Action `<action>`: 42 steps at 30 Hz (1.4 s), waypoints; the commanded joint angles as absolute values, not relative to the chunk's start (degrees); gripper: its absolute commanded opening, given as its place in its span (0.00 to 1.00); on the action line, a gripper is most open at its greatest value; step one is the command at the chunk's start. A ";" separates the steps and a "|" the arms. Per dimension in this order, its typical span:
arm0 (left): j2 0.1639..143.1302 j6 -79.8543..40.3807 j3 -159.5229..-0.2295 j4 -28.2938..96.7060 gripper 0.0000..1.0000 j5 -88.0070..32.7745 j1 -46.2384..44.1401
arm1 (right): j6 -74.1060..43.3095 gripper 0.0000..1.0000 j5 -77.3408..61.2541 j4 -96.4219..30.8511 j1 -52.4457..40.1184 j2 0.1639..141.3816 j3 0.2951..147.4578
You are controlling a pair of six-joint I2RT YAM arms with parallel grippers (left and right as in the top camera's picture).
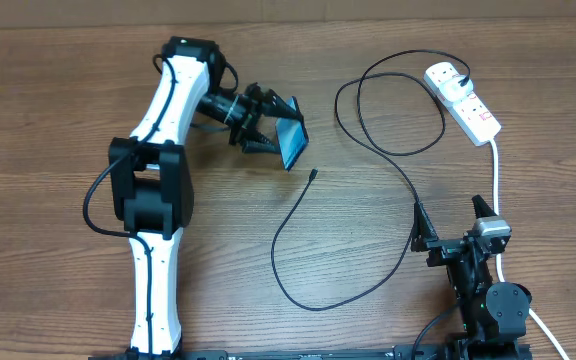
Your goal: Plug charger to phone and switch on socket
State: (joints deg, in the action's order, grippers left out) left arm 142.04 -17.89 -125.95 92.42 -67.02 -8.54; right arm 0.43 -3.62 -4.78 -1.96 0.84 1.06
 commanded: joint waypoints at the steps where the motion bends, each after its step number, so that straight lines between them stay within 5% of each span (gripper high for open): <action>1: 142.47 -18.50 -127.46 93.32 0.64 -80.16 -7.68 | 0.40 1.00 -3.49 -4.60 -1.87 0.23 0.49; 10: 142.47 -18.46 -127.46 94.50 0.64 -87.09 -7.40 | -0.80 1.00 -6.31 -3.11 -1.87 0.23 0.49; 16: 142.47 -18.46 -127.46 94.50 0.66 -89.03 -7.40 | -25.78 1.00 -42.65 -1.26 -1.87 0.23 0.45; 25: 142.47 -20.86 -127.46 94.70 0.66 -90.61 -7.40 | -41.98 1.00 -42.04 18.83 -1.87 0.45 3.51; 29: 142.47 -20.86 -127.46 94.70 0.65 -90.61 -7.40 | -36.03 1.00 -36.73 5.02 -1.74 4.75 15.55; 35: 142.47 -20.86 -127.46 94.70 0.64 -90.61 -7.40 | -25.80 1.00 -21.56 -35.29 -1.76 25.98 44.27; 42: 142.47 -20.84 -127.46 94.72 0.63 -90.61 -7.51 | -14.68 1.00 -49.15 -49.01 -1.93 50.02 63.66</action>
State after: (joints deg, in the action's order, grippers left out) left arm 142.04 -20.69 -125.95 94.59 -87.24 -7.62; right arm -19.97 -34.17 -49.69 -1.91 43.44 59.64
